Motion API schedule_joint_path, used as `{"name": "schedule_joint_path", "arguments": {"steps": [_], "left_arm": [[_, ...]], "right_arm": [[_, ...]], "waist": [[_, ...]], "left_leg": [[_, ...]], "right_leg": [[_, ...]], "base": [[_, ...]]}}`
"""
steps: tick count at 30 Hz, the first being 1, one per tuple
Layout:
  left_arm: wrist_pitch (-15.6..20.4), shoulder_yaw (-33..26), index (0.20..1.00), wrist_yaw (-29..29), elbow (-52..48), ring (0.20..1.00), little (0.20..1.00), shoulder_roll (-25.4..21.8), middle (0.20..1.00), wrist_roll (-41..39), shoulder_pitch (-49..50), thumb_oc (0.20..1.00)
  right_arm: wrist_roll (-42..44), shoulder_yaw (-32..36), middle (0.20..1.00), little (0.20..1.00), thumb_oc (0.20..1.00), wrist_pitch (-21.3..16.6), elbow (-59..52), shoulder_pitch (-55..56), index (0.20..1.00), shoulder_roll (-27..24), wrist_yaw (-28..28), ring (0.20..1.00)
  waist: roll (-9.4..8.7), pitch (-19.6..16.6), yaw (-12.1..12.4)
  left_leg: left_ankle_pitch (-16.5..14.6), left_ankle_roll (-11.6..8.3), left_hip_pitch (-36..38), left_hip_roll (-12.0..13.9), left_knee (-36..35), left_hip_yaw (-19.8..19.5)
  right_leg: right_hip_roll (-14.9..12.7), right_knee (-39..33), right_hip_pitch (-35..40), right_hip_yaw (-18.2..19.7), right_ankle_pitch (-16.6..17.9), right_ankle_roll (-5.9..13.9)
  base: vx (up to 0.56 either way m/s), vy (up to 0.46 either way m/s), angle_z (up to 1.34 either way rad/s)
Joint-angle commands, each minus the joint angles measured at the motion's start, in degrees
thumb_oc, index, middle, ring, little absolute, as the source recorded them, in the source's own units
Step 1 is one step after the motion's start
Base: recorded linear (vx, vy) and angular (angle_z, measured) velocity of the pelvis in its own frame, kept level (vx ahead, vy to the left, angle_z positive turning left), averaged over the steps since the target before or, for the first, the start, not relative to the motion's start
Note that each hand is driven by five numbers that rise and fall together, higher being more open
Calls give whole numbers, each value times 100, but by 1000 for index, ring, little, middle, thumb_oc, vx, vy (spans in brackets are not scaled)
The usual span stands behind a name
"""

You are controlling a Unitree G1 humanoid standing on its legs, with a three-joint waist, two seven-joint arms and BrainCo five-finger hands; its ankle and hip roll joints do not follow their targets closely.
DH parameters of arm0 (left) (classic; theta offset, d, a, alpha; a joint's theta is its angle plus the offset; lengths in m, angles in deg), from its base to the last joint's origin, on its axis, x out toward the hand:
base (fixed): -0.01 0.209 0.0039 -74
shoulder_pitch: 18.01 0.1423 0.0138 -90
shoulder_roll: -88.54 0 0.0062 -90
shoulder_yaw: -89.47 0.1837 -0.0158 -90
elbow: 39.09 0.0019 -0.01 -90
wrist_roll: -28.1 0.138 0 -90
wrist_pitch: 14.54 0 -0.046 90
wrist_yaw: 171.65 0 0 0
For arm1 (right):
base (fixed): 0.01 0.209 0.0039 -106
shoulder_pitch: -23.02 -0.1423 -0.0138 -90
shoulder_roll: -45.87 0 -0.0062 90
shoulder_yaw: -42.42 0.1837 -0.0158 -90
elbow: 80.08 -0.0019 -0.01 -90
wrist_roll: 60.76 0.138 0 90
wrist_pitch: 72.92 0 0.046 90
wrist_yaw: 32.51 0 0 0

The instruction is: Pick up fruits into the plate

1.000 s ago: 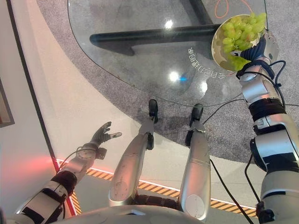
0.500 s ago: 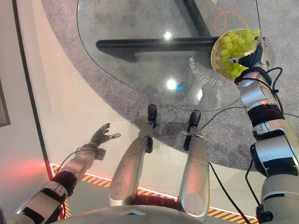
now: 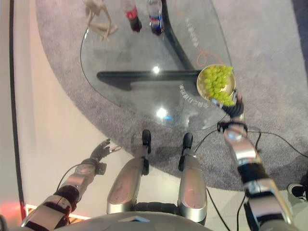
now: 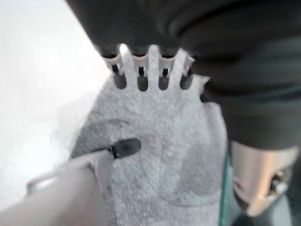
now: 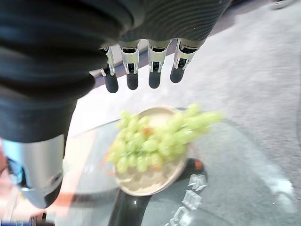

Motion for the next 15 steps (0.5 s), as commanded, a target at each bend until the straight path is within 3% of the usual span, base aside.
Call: {"name": "schedule_joint_path", "arguments": {"steps": [1,7,13,15], "left_arm": [[144,-164,1000,-133,385,1000,1000,147,1000,11,361,1000],[-1,-249,1000,-260,737,1000,1000,328,1000,152,672,1000],[-19,-226,1000,-499,1521,1000,1000,492,1000,439,751,1000],[-98,-290,1000,-566,1849,1000,1000,612,1000,615,809,1000]], "right_arm": [[-87,131,1000,1000,1000,-588,-93,217,1000,12,177,1000],[443,-206,1000,1000,1000,-772,1037,775,1000,616,1052,1000],[1097,-256,1000,1000,1000,-922,3239,890,1000,1165,1955,1000],[1309,-59,1000,1000,1000,-685,4405,909,1000,1453,2327,1000]], "waist": [[-135,-810,-21],[-215,-1492,16],[-195,-1938,144],[-140,-2072,170]], "left_leg": [[-1023,-10,347,-98,487,309],[-1063,-15,908,-90,271,329],[-1104,-3,1335,-86,81,324],[-1115,9,1540,-84,-49,367]], "right_leg": [[-3,-245,257,61,66,154],[-6,-488,873,14,61,167],[0,-724,1362,-119,42,160],[9,-833,1562,-148,31,150]], "base": [[125,-9,-3],[140,-3,7],[106,11,10],[87,68,0]]}}
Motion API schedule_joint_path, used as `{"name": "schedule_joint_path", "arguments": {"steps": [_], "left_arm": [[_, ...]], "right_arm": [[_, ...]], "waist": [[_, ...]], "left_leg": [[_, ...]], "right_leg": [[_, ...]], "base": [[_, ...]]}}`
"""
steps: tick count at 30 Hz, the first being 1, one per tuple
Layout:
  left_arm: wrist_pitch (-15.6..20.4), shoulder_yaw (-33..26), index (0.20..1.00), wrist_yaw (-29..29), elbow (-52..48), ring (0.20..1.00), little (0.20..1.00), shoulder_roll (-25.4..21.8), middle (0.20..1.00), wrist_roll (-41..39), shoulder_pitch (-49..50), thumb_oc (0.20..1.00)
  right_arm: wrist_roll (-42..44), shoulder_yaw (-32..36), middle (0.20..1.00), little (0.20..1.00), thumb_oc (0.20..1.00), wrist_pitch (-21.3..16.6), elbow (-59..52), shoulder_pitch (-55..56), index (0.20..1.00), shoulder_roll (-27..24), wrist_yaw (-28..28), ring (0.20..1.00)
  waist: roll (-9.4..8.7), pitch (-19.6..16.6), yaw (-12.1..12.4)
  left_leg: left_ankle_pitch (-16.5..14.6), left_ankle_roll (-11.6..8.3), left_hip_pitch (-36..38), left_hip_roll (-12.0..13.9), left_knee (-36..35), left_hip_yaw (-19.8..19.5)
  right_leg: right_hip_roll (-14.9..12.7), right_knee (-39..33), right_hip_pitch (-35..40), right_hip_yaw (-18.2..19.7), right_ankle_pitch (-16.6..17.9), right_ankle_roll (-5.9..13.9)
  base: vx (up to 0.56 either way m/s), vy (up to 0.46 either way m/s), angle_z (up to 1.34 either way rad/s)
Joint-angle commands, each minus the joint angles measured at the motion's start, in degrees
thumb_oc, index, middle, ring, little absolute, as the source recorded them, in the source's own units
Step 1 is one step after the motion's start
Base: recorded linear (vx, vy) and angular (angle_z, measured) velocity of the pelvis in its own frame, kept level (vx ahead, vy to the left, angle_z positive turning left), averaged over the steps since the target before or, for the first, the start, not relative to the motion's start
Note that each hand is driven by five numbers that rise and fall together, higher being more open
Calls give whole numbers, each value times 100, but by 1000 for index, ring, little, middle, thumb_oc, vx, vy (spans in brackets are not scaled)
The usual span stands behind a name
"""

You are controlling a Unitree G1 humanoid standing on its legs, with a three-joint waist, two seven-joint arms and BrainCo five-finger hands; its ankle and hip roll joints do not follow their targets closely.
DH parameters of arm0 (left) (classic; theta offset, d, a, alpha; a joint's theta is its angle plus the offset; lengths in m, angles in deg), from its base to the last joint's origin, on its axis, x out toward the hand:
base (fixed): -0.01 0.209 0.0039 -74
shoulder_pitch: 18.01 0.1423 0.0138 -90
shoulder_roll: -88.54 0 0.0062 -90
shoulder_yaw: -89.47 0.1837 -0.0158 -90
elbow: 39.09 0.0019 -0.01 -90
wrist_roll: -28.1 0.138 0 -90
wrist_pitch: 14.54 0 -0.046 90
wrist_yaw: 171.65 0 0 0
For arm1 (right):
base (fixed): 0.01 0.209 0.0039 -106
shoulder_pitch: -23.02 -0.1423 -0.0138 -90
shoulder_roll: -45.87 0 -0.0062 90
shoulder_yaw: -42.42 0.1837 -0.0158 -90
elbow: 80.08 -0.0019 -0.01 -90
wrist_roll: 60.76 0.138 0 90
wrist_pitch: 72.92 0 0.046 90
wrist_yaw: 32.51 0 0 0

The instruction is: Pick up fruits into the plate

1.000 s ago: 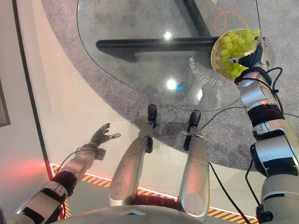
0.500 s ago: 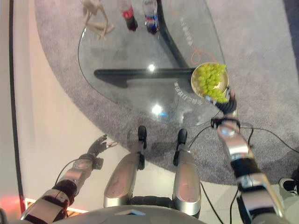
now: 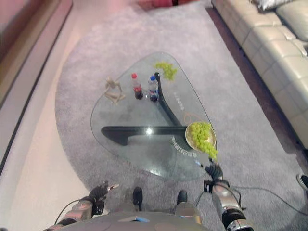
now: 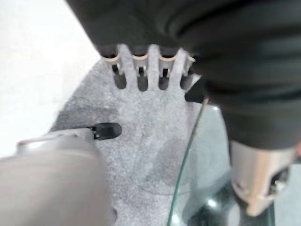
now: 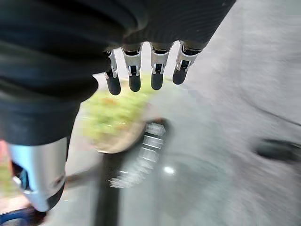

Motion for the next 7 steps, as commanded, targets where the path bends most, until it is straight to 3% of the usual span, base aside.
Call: {"name": "schedule_joint_path", "arguments": {"steps": [1,4,7], "left_arm": [[-54,-123,1000,-117,531,1000,1000,100,1000,337,-79,1000],[-203,-203,1000,-158,692,1000,1000,176,1000,411,-33,1000],[-340,-226,1000,-189,702,1000,1000,235,1000,454,1,1000]], "right_arm": [[335,176,1000,1000,1000,21,565,-58,1000,115,460,1000],[231,283,1000,1000,1000,442,1269,4,1000,196,578,1000],[125,307,1000,1000,1000,630,1539,68,1000,214,743,1000]], "waist": [[20,-66,77],[86,-154,85],[146,-237,92]], "left_leg": [[-798,121,315,-89,345,477],[-805,130,468,-88,251,510],[-815,145,613,-97,161,507]], "right_leg": [[-61,369,-184,173,-55,77],[-54,313,-46,141,-74,68],[-55,241,107,122,-91,62]], "base": [[69,68,-1],[42,62,-2],[65,59,-5]]}}
